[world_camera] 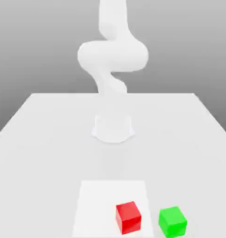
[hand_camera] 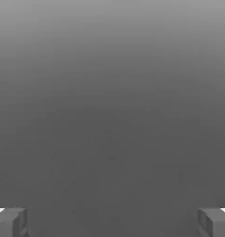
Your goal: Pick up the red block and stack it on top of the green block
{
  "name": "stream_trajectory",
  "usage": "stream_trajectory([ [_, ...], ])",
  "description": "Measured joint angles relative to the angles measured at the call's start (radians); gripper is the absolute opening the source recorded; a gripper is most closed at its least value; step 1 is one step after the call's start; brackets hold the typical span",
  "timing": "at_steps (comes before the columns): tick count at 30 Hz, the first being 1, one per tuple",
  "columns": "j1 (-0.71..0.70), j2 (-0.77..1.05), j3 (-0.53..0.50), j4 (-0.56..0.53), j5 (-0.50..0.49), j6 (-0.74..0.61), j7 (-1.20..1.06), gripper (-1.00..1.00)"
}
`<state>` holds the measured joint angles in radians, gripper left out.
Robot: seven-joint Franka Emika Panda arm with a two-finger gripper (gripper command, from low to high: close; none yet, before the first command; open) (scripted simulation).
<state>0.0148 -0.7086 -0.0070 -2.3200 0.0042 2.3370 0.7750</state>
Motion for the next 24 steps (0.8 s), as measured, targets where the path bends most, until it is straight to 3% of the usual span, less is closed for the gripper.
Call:
stream_trajectory([
  [24, 0.088, 0.876, -0.014, -0.188, 0.009, 0.360, -0.214, 0.00],
])
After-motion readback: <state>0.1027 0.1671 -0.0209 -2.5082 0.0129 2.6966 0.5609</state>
